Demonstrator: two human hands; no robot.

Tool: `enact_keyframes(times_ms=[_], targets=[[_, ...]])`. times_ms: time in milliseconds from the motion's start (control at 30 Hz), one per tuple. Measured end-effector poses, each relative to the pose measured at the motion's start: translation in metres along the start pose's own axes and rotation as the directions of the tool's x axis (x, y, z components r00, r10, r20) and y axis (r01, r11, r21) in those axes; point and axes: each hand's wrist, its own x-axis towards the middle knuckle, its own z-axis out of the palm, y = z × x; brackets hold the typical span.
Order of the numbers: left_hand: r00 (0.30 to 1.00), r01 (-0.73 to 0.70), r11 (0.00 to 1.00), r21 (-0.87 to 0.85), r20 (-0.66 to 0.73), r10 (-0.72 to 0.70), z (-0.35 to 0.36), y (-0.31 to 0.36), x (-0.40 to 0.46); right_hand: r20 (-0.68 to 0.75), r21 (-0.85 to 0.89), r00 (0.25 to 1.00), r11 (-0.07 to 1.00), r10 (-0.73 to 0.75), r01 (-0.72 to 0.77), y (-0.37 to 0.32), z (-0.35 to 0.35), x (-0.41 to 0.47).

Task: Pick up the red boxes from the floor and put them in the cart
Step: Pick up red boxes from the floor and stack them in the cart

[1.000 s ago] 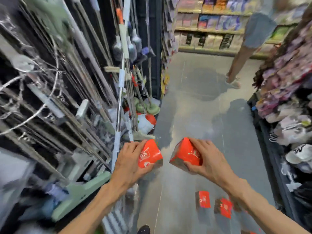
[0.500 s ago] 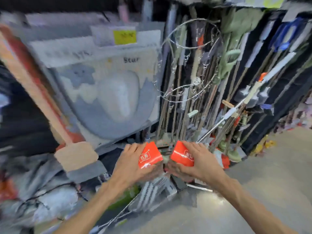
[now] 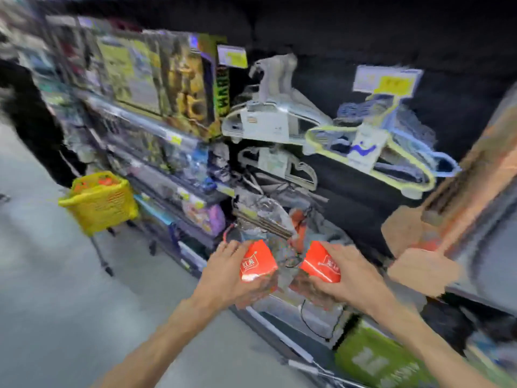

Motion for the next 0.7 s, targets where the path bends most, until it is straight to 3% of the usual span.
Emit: enact_keyframes(times_ms=[233,433,700], targets=[[0.954,0.284,0.949,0.139,-0.142,-0.265,-0.120,-0.205,-0.082,0.094,0.174,0.950,0.945,-0.297,0.278,-0.209,0.078,0.147],[0.842,0.522,0.844,0.121,-0.235,-0.486,-0.191,-0.330,-0.125,0.078,0.256,0.882,0.864,-0.464,0.432,-0.363,0.127,0.248],[0.710,0.693,0.700,0.171,-0.324,-0.625,-0.250,-0.499,-0.118,0.115,0.294,0.752,0.746,-0.649,0.598,-0.526,0.192,0.408]])
